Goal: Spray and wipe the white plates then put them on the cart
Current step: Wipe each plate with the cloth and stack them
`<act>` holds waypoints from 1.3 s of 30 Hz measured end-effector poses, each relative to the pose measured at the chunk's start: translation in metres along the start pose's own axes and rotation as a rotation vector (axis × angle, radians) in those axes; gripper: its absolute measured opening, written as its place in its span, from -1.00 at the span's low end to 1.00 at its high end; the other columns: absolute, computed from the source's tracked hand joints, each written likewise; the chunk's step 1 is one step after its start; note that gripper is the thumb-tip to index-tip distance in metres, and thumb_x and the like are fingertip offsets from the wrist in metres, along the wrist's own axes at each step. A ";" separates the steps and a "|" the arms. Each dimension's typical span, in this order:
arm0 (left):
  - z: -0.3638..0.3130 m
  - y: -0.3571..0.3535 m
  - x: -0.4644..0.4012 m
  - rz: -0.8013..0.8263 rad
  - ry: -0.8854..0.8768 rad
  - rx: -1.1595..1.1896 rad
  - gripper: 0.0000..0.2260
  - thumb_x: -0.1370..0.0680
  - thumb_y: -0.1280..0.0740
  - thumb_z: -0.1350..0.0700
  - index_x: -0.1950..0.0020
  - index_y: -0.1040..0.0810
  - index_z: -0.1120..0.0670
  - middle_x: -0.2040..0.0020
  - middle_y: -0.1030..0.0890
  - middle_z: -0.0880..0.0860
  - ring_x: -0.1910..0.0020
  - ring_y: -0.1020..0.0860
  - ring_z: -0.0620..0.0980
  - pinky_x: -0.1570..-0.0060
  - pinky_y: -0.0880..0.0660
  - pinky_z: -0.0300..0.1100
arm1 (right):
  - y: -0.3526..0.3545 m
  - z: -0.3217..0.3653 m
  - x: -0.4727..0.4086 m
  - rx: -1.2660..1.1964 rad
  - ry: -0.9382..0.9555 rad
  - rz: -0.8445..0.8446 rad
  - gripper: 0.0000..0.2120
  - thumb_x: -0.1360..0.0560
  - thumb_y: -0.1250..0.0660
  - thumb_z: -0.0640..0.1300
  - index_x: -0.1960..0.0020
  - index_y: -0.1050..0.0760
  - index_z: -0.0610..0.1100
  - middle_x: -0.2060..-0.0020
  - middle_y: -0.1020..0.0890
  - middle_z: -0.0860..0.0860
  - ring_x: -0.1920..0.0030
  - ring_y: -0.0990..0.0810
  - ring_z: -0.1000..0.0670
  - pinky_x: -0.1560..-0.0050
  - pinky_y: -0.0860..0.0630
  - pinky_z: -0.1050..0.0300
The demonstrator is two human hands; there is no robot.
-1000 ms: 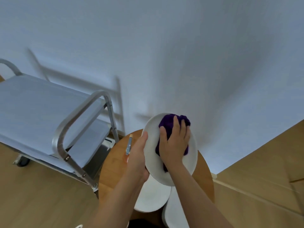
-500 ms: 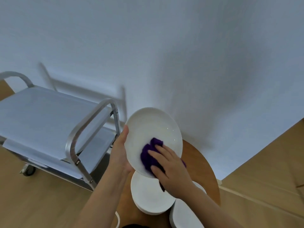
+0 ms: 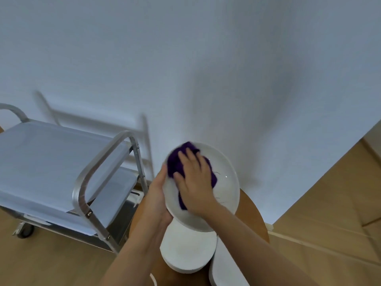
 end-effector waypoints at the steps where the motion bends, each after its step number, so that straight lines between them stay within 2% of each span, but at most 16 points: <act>1: -0.004 0.002 -0.001 -0.020 -0.013 0.013 -0.52 -0.53 -0.24 -0.14 -0.33 -0.52 0.13 -0.23 -0.59 0.20 -0.22 -0.56 0.18 -0.17 -0.46 0.10 | -0.004 0.007 0.007 -0.018 0.072 0.034 -0.51 -0.59 -0.02 0.01 -0.51 -0.11 -0.01 -0.51 -0.12 0.03 -0.51 0.06 0.02 -0.46 0.24 0.18; 4: -0.015 0.011 0.002 -0.060 0.015 0.018 -0.50 -0.43 -0.31 -0.19 -0.12 -0.66 0.18 -0.09 -0.65 0.23 -0.03 -0.65 0.21 0.11 -0.59 0.04 | -0.007 0.014 0.032 -0.082 0.263 0.158 -0.56 -0.59 -0.03 -0.04 -0.46 -0.19 -0.02 -0.48 -0.18 0.05 -0.49 0.05 0.07 -0.43 0.26 0.25; 6: -0.020 0.013 0.006 -0.022 0.075 0.029 -0.48 -0.44 -0.28 -0.23 -0.06 -0.69 0.20 -0.07 -0.65 0.25 0.02 -0.65 0.23 0.16 -0.60 0.06 | -0.006 0.004 0.045 0.010 0.419 0.164 -0.64 -0.58 -0.09 -0.07 -0.37 -0.25 -0.03 -0.42 -0.24 0.07 -0.46 -0.04 0.06 -0.44 0.09 0.13; 7: -0.022 0.013 0.007 0.010 0.096 0.033 -0.47 -0.46 -0.25 -0.23 -0.07 -0.68 0.19 -0.08 -0.65 0.24 0.00 -0.65 0.22 0.13 -0.59 0.07 | -0.005 -0.005 0.050 0.041 0.415 0.163 -0.63 -0.57 -0.10 -0.05 -0.37 -0.24 -0.01 -0.42 -0.25 0.08 -0.46 -0.06 0.07 -0.43 0.01 0.10; 9: -0.025 0.013 0.011 0.061 0.076 0.044 -0.51 -0.49 -0.21 -0.21 -0.08 -0.68 0.15 -0.08 -0.66 0.20 -0.02 -0.65 0.18 0.10 -0.59 0.04 | -0.003 -0.027 0.053 0.059 0.235 0.184 -0.54 -0.58 -0.04 0.07 -0.46 -0.14 0.06 -0.48 -0.19 0.10 -0.49 -0.02 0.07 -0.45 -0.06 0.07; 11: -0.023 0.013 0.012 0.067 0.032 0.029 -0.55 -0.50 -0.21 -0.18 -0.07 -0.69 0.12 -0.08 -0.66 0.18 -0.02 -0.66 0.16 0.13 -0.60 0.00 | -0.002 -0.044 0.050 0.115 0.037 0.170 -0.49 -0.59 0.00 0.14 -0.51 -0.05 0.07 -0.51 -0.11 0.09 -0.51 0.01 0.01 -0.47 -0.01 0.06; 15: -0.007 0.009 0.015 0.000 0.005 -0.061 -0.59 -0.46 -0.29 -0.16 -0.08 -0.68 0.10 -0.13 -0.64 0.21 -0.06 -0.64 0.17 0.15 -0.60 -0.04 | 0.011 -0.043 0.022 0.153 -0.211 -0.087 -0.51 -0.61 -0.11 0.02 -0.50 -0.17 -0.09 -0.48 -0.22 -0.08 -0.48 -0.10 -0.18 -0.44 -0.06 -0.09; 18: -0.002 0.001 0.015 0.018 0.038 -0.060 -0.58 -0.46 -0.30 -0.16 -0.14 -0.66 0.09 -0.18 -0.62 0.20 -0.12 -0.62 0.16 0.07 -0.60 -0.04 | 0.009 -0.026 0.005 0.120 -0.274 -0.088 -0.50 -0.62 -0.02 0.04 -0.52 -0.06 -0.04 -0.52 -0.10 -0.05 -0.50 0.01 -0.14 -0.46 0.05 -0.09; 23: -0.004 0.000 0.009 -0.003 -0.023 -0.028 -0.53 -0.51 -0.29 -0.13 -0.31 -0.54 0.13 -0.23 -0.58 0.20 -0.23 -0.55 0.18 -0.15 -0.51 0.08 | 0.002 0.013 0.015 -0.051 -0.023 0.008 -0.48 -0.58 0.04 0.07 -0.52 -0.07 0.01 -0.52 -0.11 0.05 -0.50 0.10 0.02 -0.50 0.14 -0.01; 25: -0.006 0.005 0.007 -0.077 -0.013 -0.016 -0.51 -0.46 -0.32 -0.14 -0.24 -0.59 0.17 -0.13 -0.64 0.21 -0.11 -0.62 0.17 0.02 -0.58 0.04 | 0.001 0.021 0.029 -0.124 0.092 0.108 -0.47 -0.54 0.06 0.07 -0.51 -0.11 0.04 -0.50 -0.13 0.11 -0.49 0.12 0.13 -0.50 0.16 0.05; 27: -0.012 0.009 0.007 -0.074 0.014 -0.014 -0.51 -0.40 -0.35 -0.20 -0.04 -0.69 0.20 0.00 -0.67 0.22 0.05 -0.67 0.18 0.21 -0.60 0.01 | 0.003 0.019 0.044 -0.200 0.153 0.242 -0.49 -0.54 0.01 0.09 -0.49 -0.15 0.09 -0.48 -0.16 0.18 -0.47 0.13 0.20 -0.49 0.16 0.11; 29: -0.020 0.010 0.007 -0.052 0.066 0.004 -0.46 -0.39 -0.35 -0.25 -0.04 -0.69 0.21 0.00 -0.67 0.25 0.08 -0.67 0.22 0.20 -0.59 0.06 | 0.008 0.007 0.057 -0.186 0.220 0.344 -0.48 -0.51 -0.09 0.21 -0.45 -0.17 0.15 -0.47 -0.16 0.24 -0.48 0.10 0.19 -0.48 0.09 0.09; 31: -0.026 0.006 0.005 0.037 0.105 0.002 -0.45 -0.45 -0.26 -0.24 -0.11 -0.66 0.20 -0.06 -0.65 0.24 0.03 -0.65 0.21 0.12 -0.59 0.06 | 0.015 -0.009 0.065 -0.060 0.307 0.404 -0.34 -0.42 -0.22 0.33 -0.44 -0.14 0.18 -0.47 -0.14 0.25 -0.49 0.08 0.15 -0.46 0.05 0.09; 33: -0.031 0.005 0.003 0.102 0.104 -0.013 -0.49 -0.50 -0.18 -0.22 -0.08 -0.68 0.16 -0.05 -0.67 0.19 0.01 -0.65 0.16 0.08 -0.59 0.02 | 0.023 -0.024 0.067 0.110 0.393 0.392 -0.25 -0.33 -0.36 0.29 -0.43 -0.19 0.13 -0.46 -0.22 0.16 -0.49 -0.05 0.03 -0.44 -0.06 0.05; 36: -0.045 0.006 0.002 0.076 0.069 -0.113 -0.58 -0.47 -0.23 -0.16 0.03 -0.72 0.13 0.05 -0.69 0.15 0.09 -0.67 0.12 0.16 -0.61 -0.04 | 0.038 -0.043 0.062 0.325 0.456 0.256 -0.26 -0.19 -0.55 0.09 -0.32 -0.44 0.00 -0.33 -0.47 -0.01 -0.35 -0.42 -0.14 -0.22 -0.48 -0.10; 39: -0.060 0.007 0.001 0.008 0.065 -0.306 -0.69 -0.42 -0.34 -0.09 0.12 -0.73 0.10 0.14 -0.70 0.10 0.18 -0.68 0.06 0.25 -0.59 -0.12 | 0.040 -0.060 0.063 0.419 0.493 0.172 -0.32 -0.14 -0.61 0.01 -0.24 -0.54 -0.04 -0.24 -0.56 -0.06 -0.24 -0.53 -0.18 -0.11 -0.54 -0.15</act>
Point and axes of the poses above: each hand's wrist, its own x-axis away from the middle knuckle, its own y-axis out of the back of the hand, z = x × y, the point moved 3 cm from there along -x, towards the middle knuckle
